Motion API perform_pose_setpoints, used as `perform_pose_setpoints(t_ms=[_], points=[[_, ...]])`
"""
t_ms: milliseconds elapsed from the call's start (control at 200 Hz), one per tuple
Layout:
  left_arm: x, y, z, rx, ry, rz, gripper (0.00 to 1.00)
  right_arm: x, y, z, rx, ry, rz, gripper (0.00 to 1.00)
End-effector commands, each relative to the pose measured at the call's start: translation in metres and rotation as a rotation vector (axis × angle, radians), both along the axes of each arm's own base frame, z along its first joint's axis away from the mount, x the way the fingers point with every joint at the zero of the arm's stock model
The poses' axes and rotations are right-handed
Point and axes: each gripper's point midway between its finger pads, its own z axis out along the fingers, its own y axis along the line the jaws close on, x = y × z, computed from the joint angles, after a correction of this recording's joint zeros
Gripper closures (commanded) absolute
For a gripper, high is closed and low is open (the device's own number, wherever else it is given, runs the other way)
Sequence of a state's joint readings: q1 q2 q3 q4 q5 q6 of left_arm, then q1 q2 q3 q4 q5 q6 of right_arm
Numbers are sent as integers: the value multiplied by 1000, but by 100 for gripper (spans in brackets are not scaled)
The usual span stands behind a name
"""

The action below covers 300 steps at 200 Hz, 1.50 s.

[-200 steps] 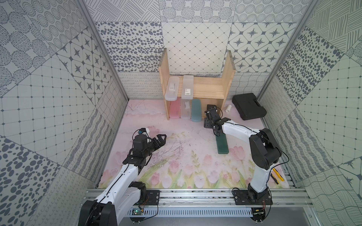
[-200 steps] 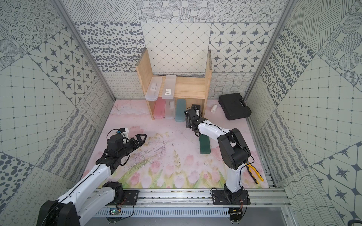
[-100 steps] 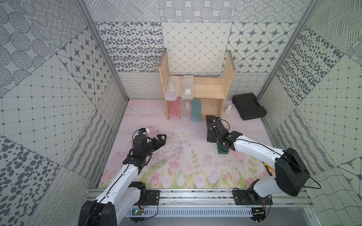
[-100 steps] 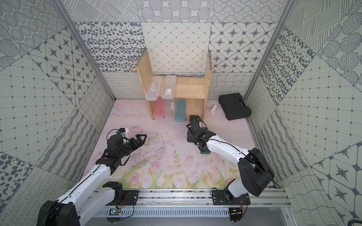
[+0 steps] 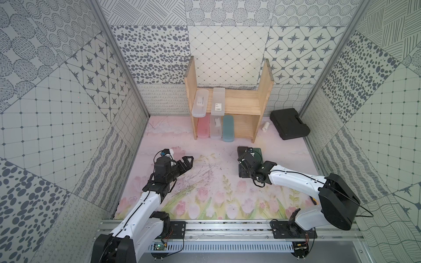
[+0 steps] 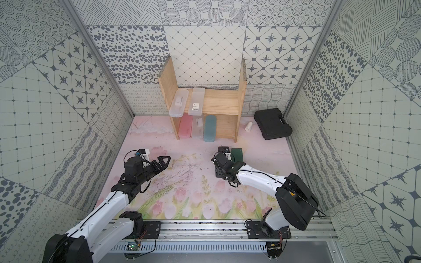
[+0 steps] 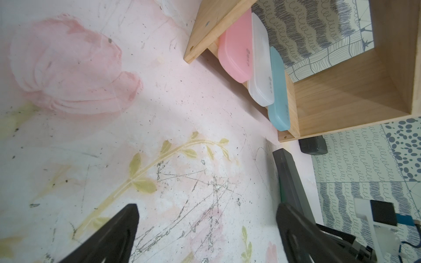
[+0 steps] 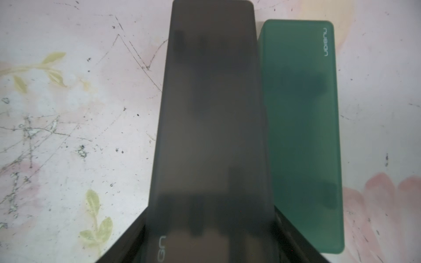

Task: Remove the pencil cases from the shelf
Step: Place the pencil case at the center of the board.

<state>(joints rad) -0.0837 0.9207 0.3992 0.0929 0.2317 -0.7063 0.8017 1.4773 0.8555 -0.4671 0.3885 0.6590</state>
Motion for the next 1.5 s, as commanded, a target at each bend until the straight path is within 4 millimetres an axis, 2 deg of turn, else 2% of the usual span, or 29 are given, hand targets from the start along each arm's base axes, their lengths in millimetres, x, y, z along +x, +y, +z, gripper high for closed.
perform_pose_setpoints(t_ms=[0,410,980,1295,1496], points=[[5,-1,13,-4,-46,-6,0,9,1,-5,-7,-29,-46,42],[5,-1,13,-4,-47,-7,1,12,9,-28,-35,-6,-62,40],[5,-1,14,-5,-50,-5,1,0,7,-46,-62,51,-54,27],[4,-1,16,-2,-57,-4,1,1,12,-27,-33,30,-31,16],[2,-2,26,13,-86,-16,1,4,12,11,30,-36,-8,10]])
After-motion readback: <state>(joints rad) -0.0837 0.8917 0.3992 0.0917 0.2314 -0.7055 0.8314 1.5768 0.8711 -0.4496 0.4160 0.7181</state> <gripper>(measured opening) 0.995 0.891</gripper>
